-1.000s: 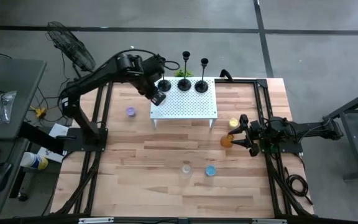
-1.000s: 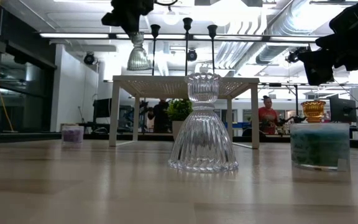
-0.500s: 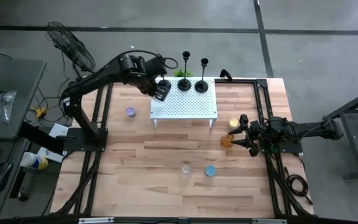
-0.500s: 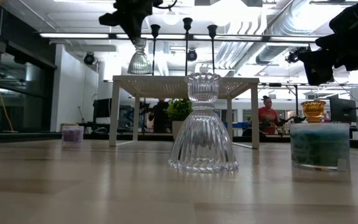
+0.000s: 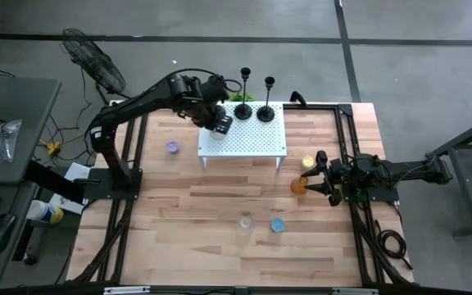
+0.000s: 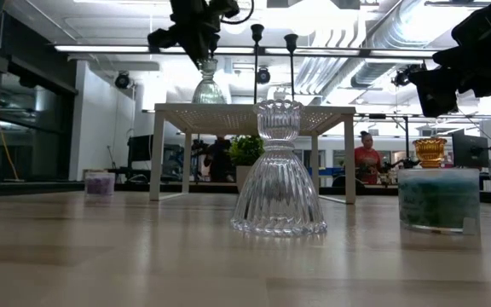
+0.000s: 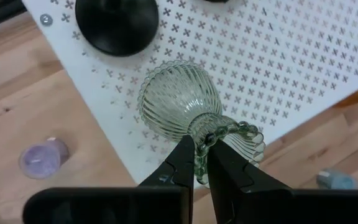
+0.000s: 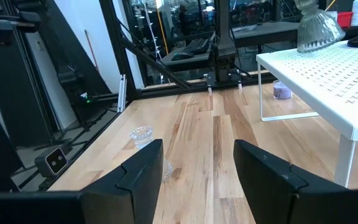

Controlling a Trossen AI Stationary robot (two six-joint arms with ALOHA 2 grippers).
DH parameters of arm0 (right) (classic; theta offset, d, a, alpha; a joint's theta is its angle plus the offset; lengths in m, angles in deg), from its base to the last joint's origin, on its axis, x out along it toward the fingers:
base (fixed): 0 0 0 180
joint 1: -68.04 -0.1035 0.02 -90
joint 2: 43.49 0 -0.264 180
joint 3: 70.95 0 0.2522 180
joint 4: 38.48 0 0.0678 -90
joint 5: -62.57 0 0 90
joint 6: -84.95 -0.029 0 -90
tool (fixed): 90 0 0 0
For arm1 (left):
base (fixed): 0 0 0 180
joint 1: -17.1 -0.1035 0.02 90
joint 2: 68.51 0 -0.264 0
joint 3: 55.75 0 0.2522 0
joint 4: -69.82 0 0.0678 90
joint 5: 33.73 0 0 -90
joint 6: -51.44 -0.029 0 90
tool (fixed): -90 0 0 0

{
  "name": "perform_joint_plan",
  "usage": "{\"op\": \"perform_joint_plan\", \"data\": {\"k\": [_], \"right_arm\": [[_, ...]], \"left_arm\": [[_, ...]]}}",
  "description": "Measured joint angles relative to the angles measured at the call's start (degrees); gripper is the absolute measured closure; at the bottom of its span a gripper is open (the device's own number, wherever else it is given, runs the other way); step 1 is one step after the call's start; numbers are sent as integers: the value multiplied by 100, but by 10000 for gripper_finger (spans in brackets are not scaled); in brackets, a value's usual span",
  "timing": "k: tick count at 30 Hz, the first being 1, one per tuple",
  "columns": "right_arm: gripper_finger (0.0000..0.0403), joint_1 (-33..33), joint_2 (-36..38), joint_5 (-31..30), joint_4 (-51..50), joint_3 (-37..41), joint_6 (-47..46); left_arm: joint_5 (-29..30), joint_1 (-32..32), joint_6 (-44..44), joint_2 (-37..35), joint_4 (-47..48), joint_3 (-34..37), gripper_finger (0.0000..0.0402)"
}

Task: Pick & Place candle stick holders
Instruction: Put the green candle holder on the shelf

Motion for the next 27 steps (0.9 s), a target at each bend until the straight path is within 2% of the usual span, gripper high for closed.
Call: {"op": "perform_joint_plan", "data": {"k": [20,27], "right_arm": [[212,1,-1,0,-1,-1,1],[212,0,-1,0,-1,-1,-1]], "left_arm": [[-148,-107,296,40,201,0,382],[-11,-107,266,40,199,0,382]]}}
